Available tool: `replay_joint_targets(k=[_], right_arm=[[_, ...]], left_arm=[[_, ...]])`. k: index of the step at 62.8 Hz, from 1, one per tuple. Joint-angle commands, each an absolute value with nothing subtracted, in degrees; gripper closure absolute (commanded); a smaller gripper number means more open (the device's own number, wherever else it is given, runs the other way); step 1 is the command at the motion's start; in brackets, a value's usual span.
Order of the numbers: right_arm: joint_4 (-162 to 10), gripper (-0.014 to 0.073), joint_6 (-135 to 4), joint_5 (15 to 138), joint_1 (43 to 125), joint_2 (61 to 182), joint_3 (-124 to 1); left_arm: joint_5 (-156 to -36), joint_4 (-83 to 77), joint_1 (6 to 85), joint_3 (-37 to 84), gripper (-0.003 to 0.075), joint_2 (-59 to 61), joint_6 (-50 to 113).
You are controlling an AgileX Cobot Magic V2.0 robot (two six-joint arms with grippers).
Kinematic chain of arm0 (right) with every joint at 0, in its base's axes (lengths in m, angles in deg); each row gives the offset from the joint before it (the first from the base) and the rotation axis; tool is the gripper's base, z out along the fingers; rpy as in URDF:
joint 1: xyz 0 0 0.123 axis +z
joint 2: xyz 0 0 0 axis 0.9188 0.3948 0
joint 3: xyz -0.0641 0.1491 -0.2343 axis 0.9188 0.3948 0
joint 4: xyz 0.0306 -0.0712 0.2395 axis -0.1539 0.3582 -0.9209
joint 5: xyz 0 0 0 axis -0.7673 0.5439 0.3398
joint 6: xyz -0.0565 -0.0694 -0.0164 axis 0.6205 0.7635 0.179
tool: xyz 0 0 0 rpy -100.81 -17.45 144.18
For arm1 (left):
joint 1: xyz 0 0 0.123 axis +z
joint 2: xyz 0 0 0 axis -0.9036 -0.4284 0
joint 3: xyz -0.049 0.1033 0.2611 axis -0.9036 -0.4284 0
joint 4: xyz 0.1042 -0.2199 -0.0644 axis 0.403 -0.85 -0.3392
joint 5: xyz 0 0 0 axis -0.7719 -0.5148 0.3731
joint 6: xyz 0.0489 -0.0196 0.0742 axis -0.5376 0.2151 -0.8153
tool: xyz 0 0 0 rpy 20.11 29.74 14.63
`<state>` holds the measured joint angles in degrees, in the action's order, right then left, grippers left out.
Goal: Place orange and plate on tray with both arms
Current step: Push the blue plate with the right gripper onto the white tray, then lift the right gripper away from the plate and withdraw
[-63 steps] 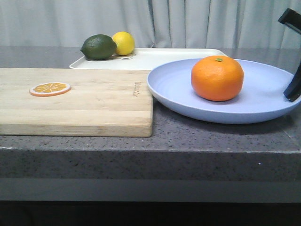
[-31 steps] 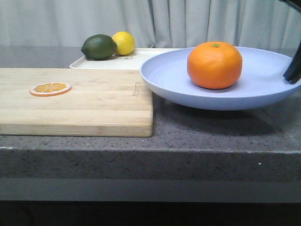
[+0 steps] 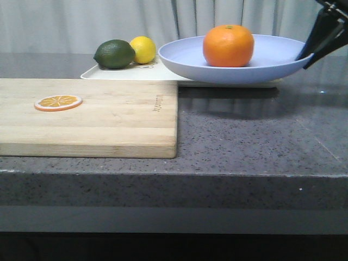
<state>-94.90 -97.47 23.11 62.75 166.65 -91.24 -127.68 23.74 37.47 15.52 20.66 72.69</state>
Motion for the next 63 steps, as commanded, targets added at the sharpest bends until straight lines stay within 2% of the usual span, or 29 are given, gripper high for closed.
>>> replay_joint_targets(k=[1,21,30,63], right_arm=[[-99.33,0.0710,-100.28,23.10,64.08,167.69,-99.88],[-98.12,0.0710,-112.65,21.79,67.52,184.60,-126.21],[-98.05,0.0710,-114.52,21.35,67.72,190.18,-133.77],[-97.85,0.0710,-115.52,19.78,67.72,193.95,-137.30]], left_arm=[[-123.43,23.37,37.72,16.85,0.0069,20.74,72.74],[-123.43,23.37,37.72,16.85,0.0069,20.74,72.74],[-123.43,23.37,37.72,16.85,0.0069,20.74,72.74],[-123.43,23.37,37.72,16.85,0.0069,20.74,72.74]])
